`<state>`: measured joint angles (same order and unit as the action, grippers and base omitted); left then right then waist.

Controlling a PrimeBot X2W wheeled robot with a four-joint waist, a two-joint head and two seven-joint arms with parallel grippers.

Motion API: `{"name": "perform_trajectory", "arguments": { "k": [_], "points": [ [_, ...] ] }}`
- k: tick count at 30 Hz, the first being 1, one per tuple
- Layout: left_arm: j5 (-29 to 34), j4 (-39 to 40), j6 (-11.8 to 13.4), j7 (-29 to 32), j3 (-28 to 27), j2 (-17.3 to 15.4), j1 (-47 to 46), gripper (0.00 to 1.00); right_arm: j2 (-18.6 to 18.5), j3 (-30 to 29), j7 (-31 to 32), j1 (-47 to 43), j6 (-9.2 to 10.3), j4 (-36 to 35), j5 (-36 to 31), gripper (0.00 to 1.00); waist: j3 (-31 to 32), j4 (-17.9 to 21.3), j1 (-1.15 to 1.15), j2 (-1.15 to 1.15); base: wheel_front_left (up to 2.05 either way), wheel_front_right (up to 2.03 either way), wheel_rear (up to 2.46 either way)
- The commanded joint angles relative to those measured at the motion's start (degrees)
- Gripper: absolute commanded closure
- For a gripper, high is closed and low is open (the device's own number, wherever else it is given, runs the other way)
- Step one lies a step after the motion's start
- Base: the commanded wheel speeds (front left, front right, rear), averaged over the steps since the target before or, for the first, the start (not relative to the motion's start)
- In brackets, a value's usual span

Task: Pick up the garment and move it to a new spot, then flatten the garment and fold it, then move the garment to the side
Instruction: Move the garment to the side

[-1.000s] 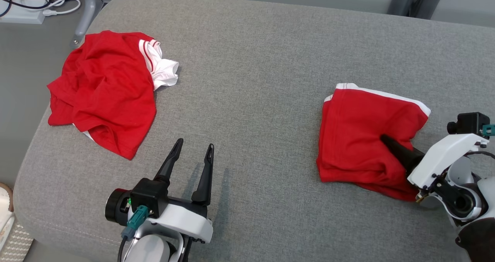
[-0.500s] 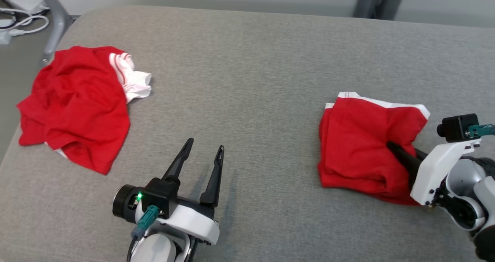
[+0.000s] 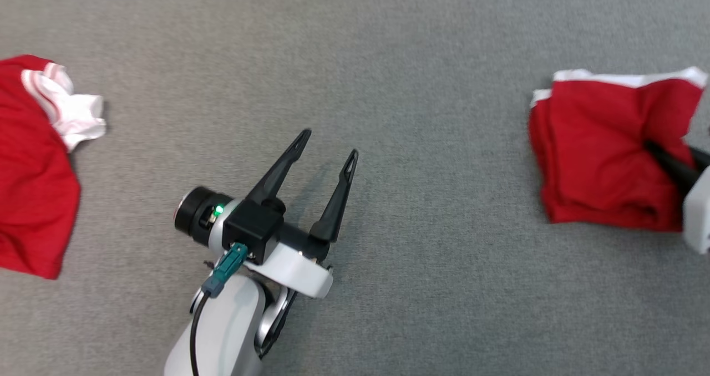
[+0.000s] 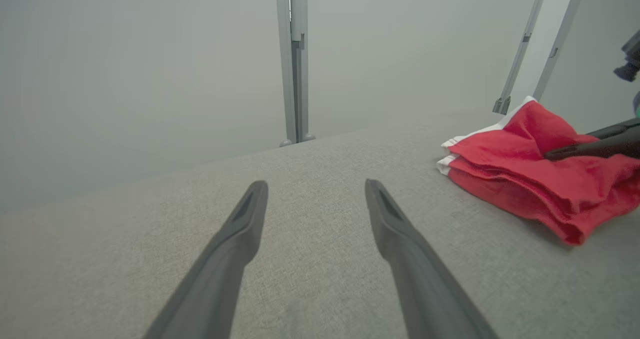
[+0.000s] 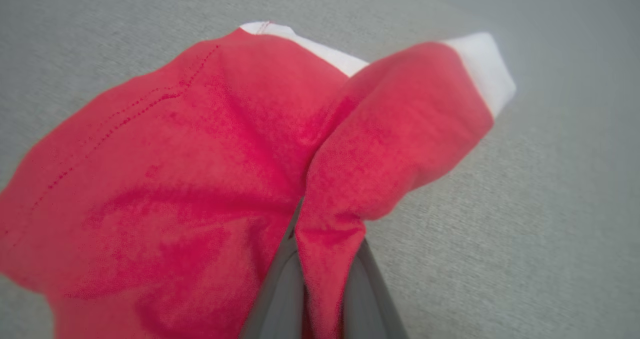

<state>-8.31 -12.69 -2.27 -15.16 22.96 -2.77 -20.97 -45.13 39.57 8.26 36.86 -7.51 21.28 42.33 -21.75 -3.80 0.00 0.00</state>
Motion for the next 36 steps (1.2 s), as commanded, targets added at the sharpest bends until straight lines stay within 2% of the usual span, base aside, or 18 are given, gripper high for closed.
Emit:
{"name": "perform_trajectory", "arguments": {
  "k": [1, 7, 17, 23, 29, 30, 31, 32, 33, 36],
  "points": [
    [0.61, 0.38, -0.47, 0.00, -0.06, -0.26, -1.78, 0.00, -1.67, 0.20, -0.61, 1.45, 0.04, 0.12, -0.87, 1.00, -3.44, 2.78, 0.00, 0.00, 0.00, 0.00, 0.00],
    [2.09, 1.59, -2.34, 0.01, 1.34, -0.25, -7.03, 0.00, -8.95, 1.80, -2.49, 6.27, 0.05, 1.35, -6.16, 1.00, -8.86, 4.50, 0.00, 0.00, 0.00, 0.00, 0.00],
    [2.73, 3.82, -3.61, 0.00, 4.11, -0.27, -12.05, 0.00, -18.37, 0.85, -4.78, 11.27, 0.05, 6.78, -19.00, 1.00, -14.73, 4.13, 0.00, 0.00, 0.00, 0.00, 0.00],
    [2.95, 4.72, -3.64, 0.01, 4.62, -0.24, -12.25, 0.00, -19.42, -2.19, -4.65, 12.84, 0.05, 9.64, -24.56, 1.00, -15.49, 4.11, 0.00, 0.00, 0.00, 0.00, 0.00],
    [2.73, 5.06, -3.63, 0.00, 5.00, -0.25, -11.98, 0.00, -16.92, -7.88, -2.66, 11.77, 0.05, 13.48, -28.31, 1.00, -15.48, 3.70, 0.00, 0.00, 0.00, 0.00, 0.00],
    [2.64, 5.03, -3.60, 0.00, 5.03, -0.27, -11.98, 0.00, -16.22, -8.98, -2.75, 11.50, 0.05, 14.14, -28.94, 0.77, -15.40, 3.60, 0.00, 0.00, 0.00, 0.00, 0.00],
    [2.64, 5.03, -3.60, 0.00, 5.03, -0.27, -11.98, 0.00, -16.22, -8.98, -2.75, 11.50, 0.05, 14.14, -28.94, 0.77, -15.40, 3.60, 0.00, 0.00, 0.00, 0.00, 0.00],
    [2.55, 5.00, -3.60, 0.00, 5.04, -0.25, -11.97, 0.00, -15.55, -10.29, -2.73, 11.21, 0.05, 14.81, -29.60, 0.58, -15.29, 3.49, 0.00, 0.00, 0.00, 0.00, 0.00],
    [2.45, 4.93, -3.60, 0.00, 5.06, -0.25, -11.93, 0.00, -14.94, -10.97, -3.02, 10.82, 0.05, 15.28, -30.31, 0.00, -15.16, 3.36, 0.00, 0.00, 0.00, 0.00, 0.00],
    [2.15, 4.77, -3.39, 0.00, 5.16, -0.24, -11.62, 0.00, -13.66, -12.93, -3.48, 10.48, 0.05, 16.66, -32.46, 0.00, -14.56, 2.89, 0.00, 0.00, 0.00, 0.00, 0.00]
  ]
}}
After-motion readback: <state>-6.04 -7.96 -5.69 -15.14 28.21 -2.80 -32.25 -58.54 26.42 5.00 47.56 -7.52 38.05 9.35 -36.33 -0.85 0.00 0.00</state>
